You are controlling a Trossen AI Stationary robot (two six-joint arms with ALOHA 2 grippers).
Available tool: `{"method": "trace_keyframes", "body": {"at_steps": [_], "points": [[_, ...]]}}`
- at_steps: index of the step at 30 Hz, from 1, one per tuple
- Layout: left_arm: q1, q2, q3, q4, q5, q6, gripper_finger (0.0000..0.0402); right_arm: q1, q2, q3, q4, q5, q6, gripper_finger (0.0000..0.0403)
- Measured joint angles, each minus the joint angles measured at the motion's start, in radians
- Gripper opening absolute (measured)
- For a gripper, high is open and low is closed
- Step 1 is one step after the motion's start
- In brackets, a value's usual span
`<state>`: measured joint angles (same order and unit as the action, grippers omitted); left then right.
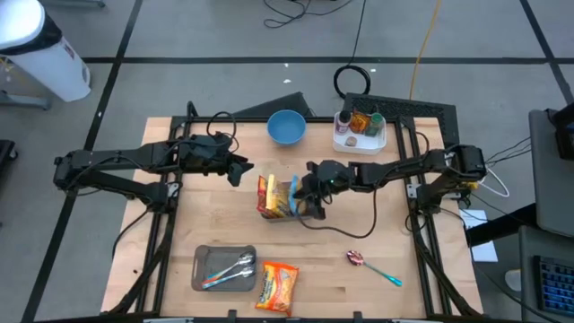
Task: Pick & Place Food Item
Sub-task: Put the blue noodle pack into the top black bin
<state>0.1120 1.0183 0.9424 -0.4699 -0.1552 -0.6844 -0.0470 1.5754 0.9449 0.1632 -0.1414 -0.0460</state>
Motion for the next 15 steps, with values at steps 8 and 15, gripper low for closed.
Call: {"method": "trace_keyframes", "body": {"at_steps": [8,15], "points": [[0.0,0.0,0.0,-0.001,-0.002,0.0,0.0186,-0.018,-0.001,0.015,0.173,-0.02,0.072,0.0],[0.0,0.0,0.0,-0.007,-0.002,0.007,0.0186,-0.02,-0.074,0.014,0.199,-0.018,0.12,0.0]]}}
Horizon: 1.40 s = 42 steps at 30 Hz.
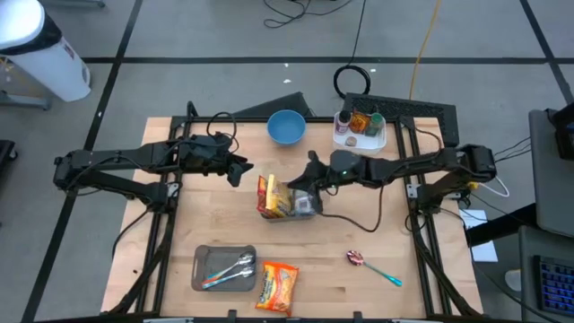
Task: Pick & Place Food Item
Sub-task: Put the blue noodle pack into the top black bin, then put the blue spoon into the bottom black bin
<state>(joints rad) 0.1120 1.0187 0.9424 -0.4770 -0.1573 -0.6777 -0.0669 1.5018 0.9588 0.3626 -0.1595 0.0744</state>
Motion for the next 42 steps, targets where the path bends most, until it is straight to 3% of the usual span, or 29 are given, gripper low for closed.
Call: {"method": "trace_keyframes", "body": {"at_steps": [7,10,16,21,25,30,35,42], "points": [[0.0,0.0,0.0,0.0,0.002,0.013,0.0186,-0.02,-0.128,0.0,-0.024,0.058,0.03,0.002],[0.001,0.0,0.0,0.0,0.051,0.057,0.0186,-0.052,-0.192,0.0,-0.096,0.057,0.087,0.0041],[0.006,0.0,0.001,-0.002,0.217,0.073,0.0186,-0.105,-0.297,0.0,-0.211,0.054,0.173,0.0117],[-0.028,0.021,0.116,-0.159,0.322,0.11,0.0186,-0.136,-0.341,0.0,-0.222,0.054,0.267,0.0187],[-0.096,0.09,0.29,-0.376,0.274,0.213,0.0186,-0.146,-0.349,0.0,-0.271,0.048,0.295,0.0228],[-0.181,0.199,0.509,-0.553,0.18,0.328,0.0186,-0.098,-0.349,0.0,-0.423,-0.111,0.29,0.025],[-0.221,0.26,0.619,-0.53,0.132,0.365,0.0186,0.033,-0.361,0.0,-0.615,-0.134,0.281,0.0244],[-0.248,0.28,0.633,-0.468,0.072,0.297,0.0186,0.242,-0.376,0.105,-0.95,-0.129,0.262,0.0222]]}}
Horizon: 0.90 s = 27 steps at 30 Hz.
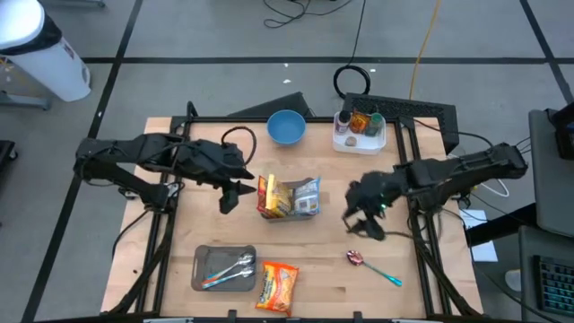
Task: Pick & Place Food Item
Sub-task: Put the blue spoon into the bottom black bin
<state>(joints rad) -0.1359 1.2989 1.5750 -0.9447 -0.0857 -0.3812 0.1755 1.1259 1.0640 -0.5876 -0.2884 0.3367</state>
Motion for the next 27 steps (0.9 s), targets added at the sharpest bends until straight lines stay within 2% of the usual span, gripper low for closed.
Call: {"method": "trace_keyframes", "body": {"at_steps": [5,8,12,20,24,27], "points": [[-0.048,0.034,0.0,0.067,-0.116,-0.077,0.0186,0.159,-0.001,0.084,-0.246,0.06,0.03,0.0209],[-0.08,0.077,0.0,0.171,-0.165,-0.143,0.0186,0.239,-0.006,0.08,-0.344,0.079,0.128,0.0206],[-0.137,0.148,0.0,0.336,-0.197,-0.202,0.0186,0.329,-0.007,0.016,-0.362,0.083,0.311,0.0208],[-0.243,0.301,0.0,0.702,-0.216,-0.316,0.0186,0.52,-0.008,-0.205,-0.062,0.215,0.564,0.0226],[-0.291,0.345,0.0,0.758,-0.309,-0.365,0.0186,0.588,-0.006,-0.32,0.113,0.292,0.658,0.0223],[-0.31,0.357,0.0,0.746,-0.358,-0.405,0.0186,0.614,0.006,-0.372,0.164,0.345,0.699,0.0216]]}}
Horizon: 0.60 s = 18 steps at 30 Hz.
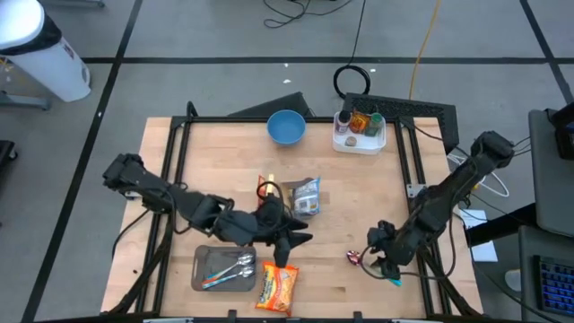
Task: Pick & Place Food Item
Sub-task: Put the blue spoon into the bottom black bin
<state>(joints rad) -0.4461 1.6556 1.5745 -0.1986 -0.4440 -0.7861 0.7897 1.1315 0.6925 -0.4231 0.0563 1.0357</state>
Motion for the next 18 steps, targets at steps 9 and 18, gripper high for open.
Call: {"method": "trace_keyframes", "body": {"at_steps": [9,18], "points": [[-0.002,0.006,0.0,-0.005,-0.033,-0.066,0.0186,0.013,0.122,-0.031,0.043,0.074,-0.009,0.0201],[0.009,0.006,0.0,-0.008,-0.05,-0.074,0.0186,0.047,0.236,-0.032,0.131,0.079,0.022,0.0201]]}}
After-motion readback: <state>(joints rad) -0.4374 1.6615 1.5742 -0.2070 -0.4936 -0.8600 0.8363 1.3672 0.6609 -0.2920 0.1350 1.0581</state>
